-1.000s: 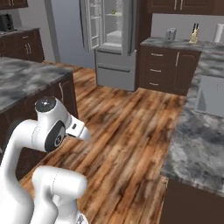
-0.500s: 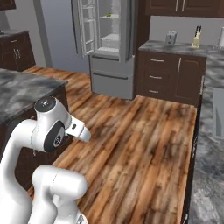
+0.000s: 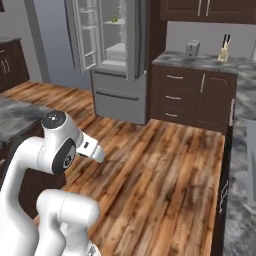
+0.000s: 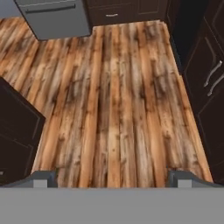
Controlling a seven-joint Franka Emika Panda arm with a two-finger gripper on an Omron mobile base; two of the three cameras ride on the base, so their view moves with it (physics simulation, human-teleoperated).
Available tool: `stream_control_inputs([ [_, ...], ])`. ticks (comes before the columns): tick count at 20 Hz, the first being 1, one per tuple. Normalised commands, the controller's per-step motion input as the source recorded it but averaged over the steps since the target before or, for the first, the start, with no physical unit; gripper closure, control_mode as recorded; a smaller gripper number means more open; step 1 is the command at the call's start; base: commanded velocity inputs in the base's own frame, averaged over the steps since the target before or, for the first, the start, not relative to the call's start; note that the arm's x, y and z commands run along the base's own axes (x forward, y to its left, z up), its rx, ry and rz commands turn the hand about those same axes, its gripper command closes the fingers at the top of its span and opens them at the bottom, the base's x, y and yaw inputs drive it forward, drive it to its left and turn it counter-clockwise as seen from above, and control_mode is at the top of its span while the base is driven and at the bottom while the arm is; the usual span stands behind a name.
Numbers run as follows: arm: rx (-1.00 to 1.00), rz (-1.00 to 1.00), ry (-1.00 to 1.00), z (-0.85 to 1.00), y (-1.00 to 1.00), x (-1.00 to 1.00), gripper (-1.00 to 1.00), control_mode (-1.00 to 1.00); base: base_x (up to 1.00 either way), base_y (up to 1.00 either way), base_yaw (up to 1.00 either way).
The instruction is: Gather the broccoli and squash from the fridge and place them on a tray on the dining counter. Then gather the chicken drumsticks from the fridge and place them on the other tray.
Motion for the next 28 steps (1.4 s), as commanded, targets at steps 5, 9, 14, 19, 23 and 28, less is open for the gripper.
stream_control_inputs([
  [5, 0.00, 0.00, 0.00, 0.00, 0.00, 0.00, -1.00, 1.00, 1.00, 0.23, 0.00],
  [9, 0.00, 0.00, 0.00, 0.00, 0.00, 0.00, -1.00, 1.00, 1.00, 0.33, 0.00],
  [14, 0.00, 0.00, 0.00, 0.00, 0.00, 0.00, -1.00, 1.00, 1.00, 0.22, 0.07],
  [19, 0.00, 0.00, 0.00, 0.00, 0.00, 0.00, -1.00, 1.00, 1.00, 0.15, 0.16],
  [23, 0.00, 0.00, 0.00, 0.00, 0.00, 0.00, -1.00, 1.00, 1.00, 0.19, 0.21],
  [28, 0.00, 0.00, 0.00, 0.00, 0.00, 0.00, -1.00, 1.00, 1.00, 0.28, 0.23],
])
